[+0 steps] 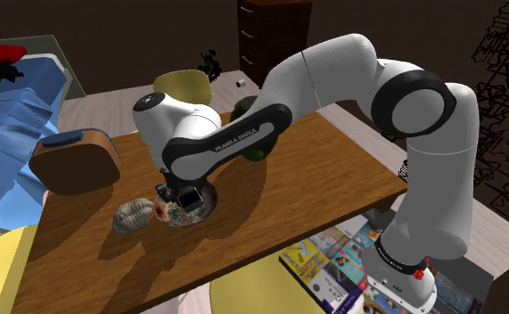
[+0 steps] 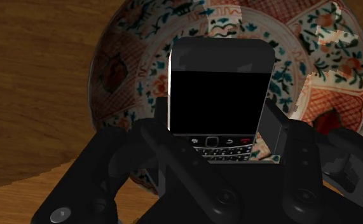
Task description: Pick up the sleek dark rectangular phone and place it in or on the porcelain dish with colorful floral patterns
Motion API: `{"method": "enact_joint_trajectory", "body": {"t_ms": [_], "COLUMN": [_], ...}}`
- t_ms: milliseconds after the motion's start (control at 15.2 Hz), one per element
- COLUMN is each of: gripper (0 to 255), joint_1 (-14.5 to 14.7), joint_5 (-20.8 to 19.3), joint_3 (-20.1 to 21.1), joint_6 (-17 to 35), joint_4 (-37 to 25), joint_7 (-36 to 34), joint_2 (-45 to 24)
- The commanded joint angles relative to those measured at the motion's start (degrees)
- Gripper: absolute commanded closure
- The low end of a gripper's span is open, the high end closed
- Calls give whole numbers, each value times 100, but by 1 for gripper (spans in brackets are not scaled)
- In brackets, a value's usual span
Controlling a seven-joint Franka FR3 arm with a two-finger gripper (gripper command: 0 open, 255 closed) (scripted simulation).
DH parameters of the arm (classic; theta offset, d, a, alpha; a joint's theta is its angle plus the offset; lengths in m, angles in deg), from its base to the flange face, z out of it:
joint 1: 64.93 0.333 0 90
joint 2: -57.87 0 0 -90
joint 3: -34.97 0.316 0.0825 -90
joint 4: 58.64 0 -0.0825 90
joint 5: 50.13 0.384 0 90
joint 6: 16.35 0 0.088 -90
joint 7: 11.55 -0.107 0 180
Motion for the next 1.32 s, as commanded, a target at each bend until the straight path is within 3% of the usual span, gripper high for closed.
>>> {"method": "enact_joint_trajectory", "body": {"t_ms": [0, 132, 198, 528, 792, 1254], "gripper": [255, 255, 0, 0, 0, 0], "joint_1": [1, 1, 1, 1, 21, 21], "joint_5": [-1, -1, -1, -1, 122, 122], "joint_3": [0, 0, 0, 0, 64, 64], "joint_6": [2, 2, 2, 2, -639, -639], "joint_4": [-1, -1, -1, -1, -480, -480], "joint_7": [-1, -1, -1, -1, 85, 85], "joint_2": [-1, -1, -1, -1, 183, 183]}}
